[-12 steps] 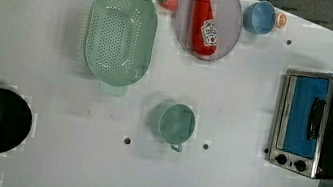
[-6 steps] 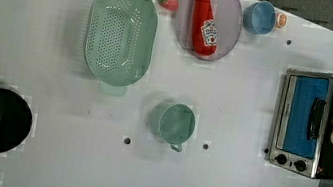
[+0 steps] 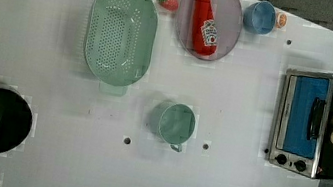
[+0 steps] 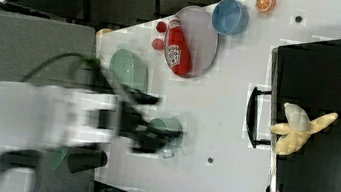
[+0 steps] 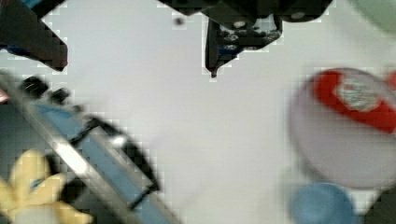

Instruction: Pick banana from table and place on oven.

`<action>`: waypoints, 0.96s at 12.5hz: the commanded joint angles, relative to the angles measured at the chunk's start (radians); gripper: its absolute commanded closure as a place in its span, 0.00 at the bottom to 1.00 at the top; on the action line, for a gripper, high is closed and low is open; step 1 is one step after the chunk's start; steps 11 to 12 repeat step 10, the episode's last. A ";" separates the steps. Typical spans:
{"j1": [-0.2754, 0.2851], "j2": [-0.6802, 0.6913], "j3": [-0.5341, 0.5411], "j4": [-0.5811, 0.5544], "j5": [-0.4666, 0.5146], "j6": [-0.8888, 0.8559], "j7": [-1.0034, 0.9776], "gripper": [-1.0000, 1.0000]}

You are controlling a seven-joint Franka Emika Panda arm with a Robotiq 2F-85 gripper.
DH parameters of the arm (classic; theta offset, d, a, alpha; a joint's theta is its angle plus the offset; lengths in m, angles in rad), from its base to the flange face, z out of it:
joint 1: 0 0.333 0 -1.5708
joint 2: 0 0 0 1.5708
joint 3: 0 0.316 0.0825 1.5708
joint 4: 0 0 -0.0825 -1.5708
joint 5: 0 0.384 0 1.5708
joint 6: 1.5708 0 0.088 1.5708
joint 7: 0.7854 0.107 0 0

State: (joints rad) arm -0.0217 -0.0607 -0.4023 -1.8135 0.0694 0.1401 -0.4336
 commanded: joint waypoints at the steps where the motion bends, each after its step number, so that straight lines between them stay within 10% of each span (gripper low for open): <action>1: 0.063 -0.080 0.147 -0.066 -0.014 0.006 0.398 0.00; 12: 0.063 -0.136 0.307 -0.096 -0.162 0.008 0.666 0.00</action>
